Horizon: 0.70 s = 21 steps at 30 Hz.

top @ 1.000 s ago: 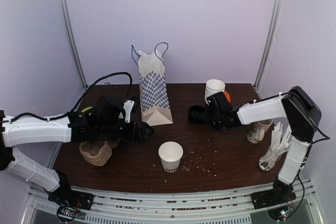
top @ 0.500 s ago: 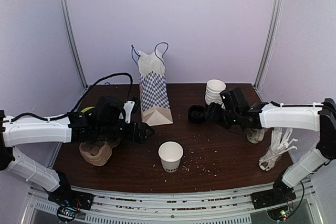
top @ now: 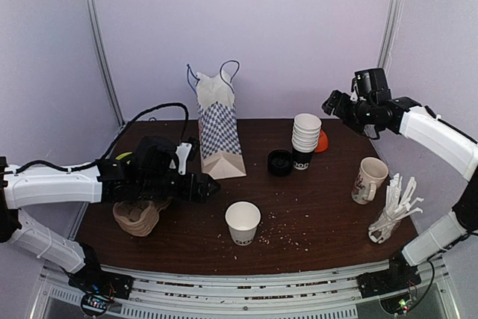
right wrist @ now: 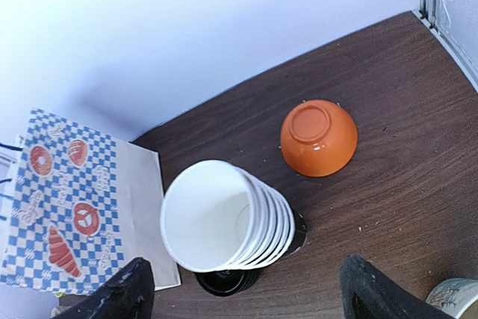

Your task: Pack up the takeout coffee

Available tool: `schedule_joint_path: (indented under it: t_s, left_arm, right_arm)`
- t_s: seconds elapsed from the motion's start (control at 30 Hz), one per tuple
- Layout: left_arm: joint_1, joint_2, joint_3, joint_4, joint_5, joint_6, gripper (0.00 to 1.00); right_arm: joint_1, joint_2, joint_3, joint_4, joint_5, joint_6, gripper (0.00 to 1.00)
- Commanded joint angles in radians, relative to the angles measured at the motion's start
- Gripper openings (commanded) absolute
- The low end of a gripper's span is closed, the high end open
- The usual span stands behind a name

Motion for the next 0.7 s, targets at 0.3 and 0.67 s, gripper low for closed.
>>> schedule_joint_path:
  t_s: [0.3, 0.67]
  left_arm:
    - [0.006, 0.012, 0.039, 0.016, -0.006, -0.006, 0.92]
    - [0.006, 0.004, 0.029, 0.02, -0.008, -0.009, 0.92]
  right_arm:
    - [-0.086, 0.225, 0.052, 0.049, -0.213, -0.026, 0.85]
    - [-0.094, 0.366, 0.176, -0.097, -0.161, -0.079, 0.69]
